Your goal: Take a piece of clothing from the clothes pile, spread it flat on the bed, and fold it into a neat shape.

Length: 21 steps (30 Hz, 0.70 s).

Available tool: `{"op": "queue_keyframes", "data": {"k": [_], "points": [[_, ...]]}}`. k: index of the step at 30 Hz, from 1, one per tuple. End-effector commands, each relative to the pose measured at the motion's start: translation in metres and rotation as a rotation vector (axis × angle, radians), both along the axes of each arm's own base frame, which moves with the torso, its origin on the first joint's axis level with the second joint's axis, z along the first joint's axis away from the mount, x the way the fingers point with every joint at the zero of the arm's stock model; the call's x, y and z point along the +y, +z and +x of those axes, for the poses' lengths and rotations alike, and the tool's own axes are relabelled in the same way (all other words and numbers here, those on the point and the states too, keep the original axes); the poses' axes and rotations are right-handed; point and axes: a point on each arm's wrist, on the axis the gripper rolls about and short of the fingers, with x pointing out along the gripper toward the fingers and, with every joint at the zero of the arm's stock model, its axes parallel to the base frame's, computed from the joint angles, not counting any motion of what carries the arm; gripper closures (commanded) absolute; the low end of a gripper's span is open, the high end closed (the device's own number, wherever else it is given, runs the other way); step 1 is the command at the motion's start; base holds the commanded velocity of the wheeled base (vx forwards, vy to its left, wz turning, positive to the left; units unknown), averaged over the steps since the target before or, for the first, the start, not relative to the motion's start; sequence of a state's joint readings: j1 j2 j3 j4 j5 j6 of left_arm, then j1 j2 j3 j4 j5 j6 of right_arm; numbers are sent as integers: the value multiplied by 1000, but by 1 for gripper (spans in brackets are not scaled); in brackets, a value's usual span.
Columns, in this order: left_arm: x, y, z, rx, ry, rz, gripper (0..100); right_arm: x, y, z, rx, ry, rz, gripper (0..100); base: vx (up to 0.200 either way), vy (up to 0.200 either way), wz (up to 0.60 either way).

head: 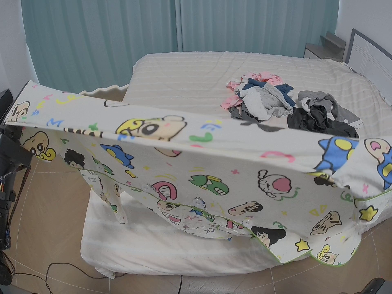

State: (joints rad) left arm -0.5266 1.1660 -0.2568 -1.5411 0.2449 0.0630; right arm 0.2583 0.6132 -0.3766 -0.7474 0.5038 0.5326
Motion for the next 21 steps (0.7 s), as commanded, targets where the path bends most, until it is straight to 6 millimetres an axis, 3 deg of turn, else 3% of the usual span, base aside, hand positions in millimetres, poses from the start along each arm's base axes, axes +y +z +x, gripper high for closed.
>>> {"op": "queue_keyframes", "data": {"k": [1,7,21], "points": [[2,4,-3,-23,4,-6,100,-2,5,-6,-34,2,11,100,0,0,0],[4,9,-7,-48,4,-21,100,-5,13,-17,-49,33,64,100,0,0,0],[-1,-7,-4,68,-21,51,100,2,-5,6,98,38,25,100,0,0,0]]}}
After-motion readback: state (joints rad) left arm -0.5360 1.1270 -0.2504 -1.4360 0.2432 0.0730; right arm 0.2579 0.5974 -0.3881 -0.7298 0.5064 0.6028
